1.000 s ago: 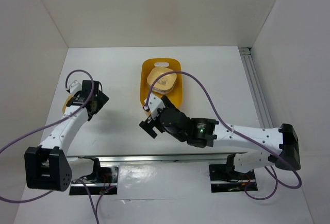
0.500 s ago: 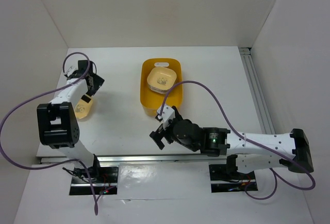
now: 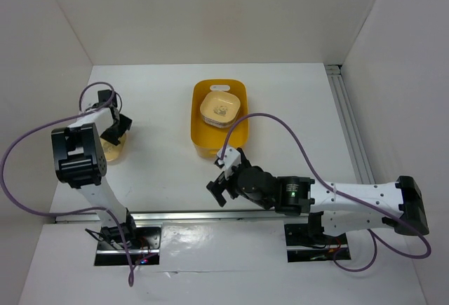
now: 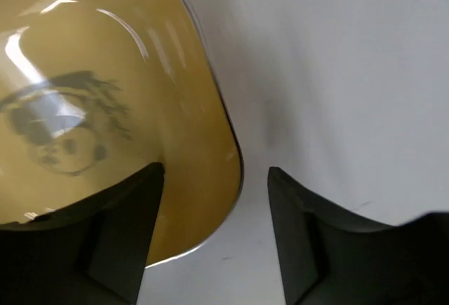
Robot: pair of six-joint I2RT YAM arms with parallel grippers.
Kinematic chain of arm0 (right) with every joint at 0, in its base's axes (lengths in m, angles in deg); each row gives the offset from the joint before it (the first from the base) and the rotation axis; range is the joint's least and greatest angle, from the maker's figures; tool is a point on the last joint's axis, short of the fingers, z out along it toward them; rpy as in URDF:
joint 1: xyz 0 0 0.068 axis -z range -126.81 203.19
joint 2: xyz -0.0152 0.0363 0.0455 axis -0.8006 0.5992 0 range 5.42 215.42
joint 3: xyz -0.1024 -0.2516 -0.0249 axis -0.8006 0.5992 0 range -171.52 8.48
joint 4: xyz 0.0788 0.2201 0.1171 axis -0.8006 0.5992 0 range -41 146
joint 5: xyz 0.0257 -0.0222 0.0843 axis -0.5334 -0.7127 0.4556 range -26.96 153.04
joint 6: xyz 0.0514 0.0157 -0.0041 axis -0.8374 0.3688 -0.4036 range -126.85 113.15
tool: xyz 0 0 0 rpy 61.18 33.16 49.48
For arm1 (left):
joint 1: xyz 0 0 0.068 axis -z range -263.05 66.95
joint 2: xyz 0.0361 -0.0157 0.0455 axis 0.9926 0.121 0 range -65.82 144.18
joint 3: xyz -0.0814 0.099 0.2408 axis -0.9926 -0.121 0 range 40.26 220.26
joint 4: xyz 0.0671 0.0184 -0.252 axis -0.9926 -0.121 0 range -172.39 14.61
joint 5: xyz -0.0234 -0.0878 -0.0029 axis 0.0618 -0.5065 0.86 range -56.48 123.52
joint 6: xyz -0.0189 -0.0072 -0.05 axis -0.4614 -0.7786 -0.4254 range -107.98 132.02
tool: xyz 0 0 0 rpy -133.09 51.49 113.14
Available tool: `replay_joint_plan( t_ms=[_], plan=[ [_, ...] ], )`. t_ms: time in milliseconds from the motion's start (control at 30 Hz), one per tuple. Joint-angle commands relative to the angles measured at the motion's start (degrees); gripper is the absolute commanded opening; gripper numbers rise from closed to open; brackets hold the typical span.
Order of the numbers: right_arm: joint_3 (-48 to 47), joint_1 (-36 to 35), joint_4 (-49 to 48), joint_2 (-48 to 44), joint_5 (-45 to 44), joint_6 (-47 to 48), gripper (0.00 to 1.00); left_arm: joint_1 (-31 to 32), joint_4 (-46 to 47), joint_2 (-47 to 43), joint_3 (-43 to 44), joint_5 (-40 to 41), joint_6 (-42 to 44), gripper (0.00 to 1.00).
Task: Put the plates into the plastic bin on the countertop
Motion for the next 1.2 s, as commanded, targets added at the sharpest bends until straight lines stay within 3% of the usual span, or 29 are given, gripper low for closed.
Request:
replay_joint_plan(
  t_ms=[0, 67, 100, 133, 233, 400, 500, 700, 833, 1033, 1167],
  plan=[
    [0.1, -0.5, -2.5, -0.3, -2.0, -0.8, 1.0, -0.2, 1.1, 3.9, -0.6, -2.6, 0.1, 0.73],
    [-0.4, -0.5, -2.5, 0.2, -3.5, -0.8, 1.0, -0.2, 1.1, 4.5, -1.1, -3.2, 0.1, 0.59],
    [-0.4, -0.5, -1.9, 0.2, -3.5, -0.8, 1.0, -0.2, 1.6, 4.5, -1.2, -3.2, 0.1, 0.48],
    [-1.0, -0.5, -1.8, 0.8, -3.5, -0.8, 1.0, -0.2, 1.6, 4.5, -1.2, -3.2, 0.1, 0.28],
    [-2.1, -1.1, -1.3, 0.8, -3.5, -0.8, 1.0, -0.2, -0.2, 4.5, 0.0, -3.7, 0.1, 0.01],
    [-3.2, -1.1, 0.8, 0.2, -4.9, -2.5, 1.0, 4.5, -7.1, -1.1, 3.8, -1.2, 0.1, 0.0],
    [-5.3, -1.1, 4.8, -1.2, -8.6, -6.1, 1.0, 9.8, -11.6, -6.2, 10.8, 1.7, 2.2, 0.0],
    [-9.0, -1.6, 18.6, -6.2, -22.7, -21.0, 1.0, 22.6, -12.9, -16.9, 17.2, 2.7, 7.3, 0.0],
    [-11.1, -1.6, 25.6, -8.2, -29.2, -29.8, 1.0, 32.4, -12.9, -18.7, 20.7, 2.1, 8.6, 0.0],
    [-12.5, -1.6, 31.4, -8.7, -31.1, -34.8, 1.0, 43.2, -11.7, -13.2, 31.2, 1.6, 12.6, 0.0],
    [-12.5, -1.6, 31.9, -9.2, -31.1, -35.9, 1.0, 48.1, -11.7, -4.1, 41.0, 0.7, 14.9, 0.0]
  ],
)
